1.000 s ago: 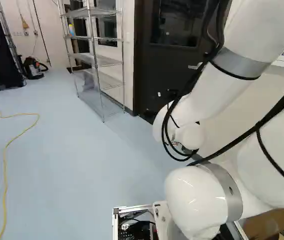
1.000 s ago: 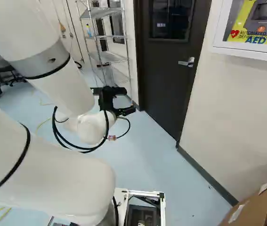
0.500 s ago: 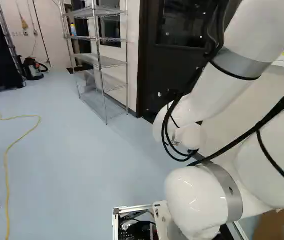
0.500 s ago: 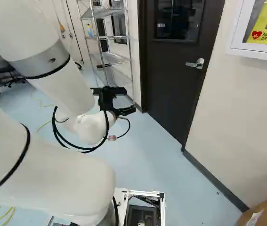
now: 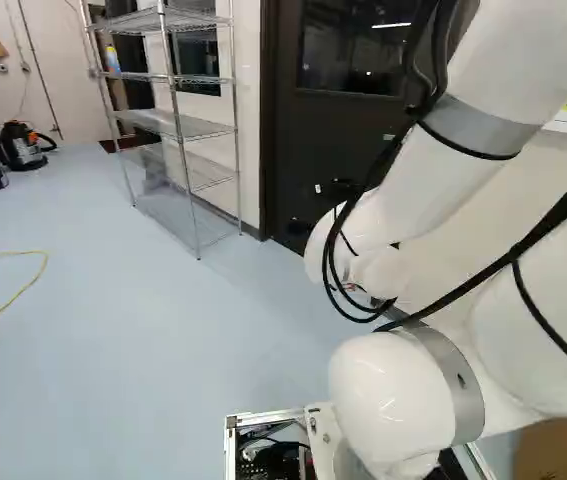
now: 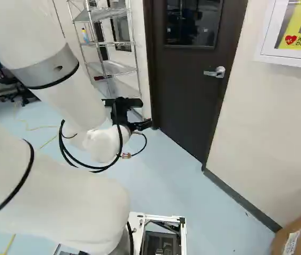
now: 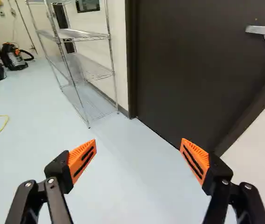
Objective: Open the door and move inside
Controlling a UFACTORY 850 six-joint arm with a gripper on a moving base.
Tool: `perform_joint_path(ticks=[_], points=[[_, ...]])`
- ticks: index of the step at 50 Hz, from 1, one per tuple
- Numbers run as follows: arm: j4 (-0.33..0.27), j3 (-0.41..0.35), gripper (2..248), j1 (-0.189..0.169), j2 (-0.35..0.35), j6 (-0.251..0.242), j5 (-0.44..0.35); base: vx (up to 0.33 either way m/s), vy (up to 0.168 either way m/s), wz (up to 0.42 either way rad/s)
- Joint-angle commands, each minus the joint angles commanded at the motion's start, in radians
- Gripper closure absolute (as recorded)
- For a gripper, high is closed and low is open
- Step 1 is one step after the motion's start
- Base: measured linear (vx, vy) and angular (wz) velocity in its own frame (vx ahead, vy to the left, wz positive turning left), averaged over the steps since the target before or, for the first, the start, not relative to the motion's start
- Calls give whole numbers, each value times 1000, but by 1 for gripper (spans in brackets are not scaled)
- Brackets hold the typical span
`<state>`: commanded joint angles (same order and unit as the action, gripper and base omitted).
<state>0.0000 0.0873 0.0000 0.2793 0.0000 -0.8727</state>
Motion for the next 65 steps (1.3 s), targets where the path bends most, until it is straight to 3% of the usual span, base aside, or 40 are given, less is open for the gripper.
perform_joint_path(ticks=[65], points=[[0,0,3,0,0,0,0,153,82,-322]])
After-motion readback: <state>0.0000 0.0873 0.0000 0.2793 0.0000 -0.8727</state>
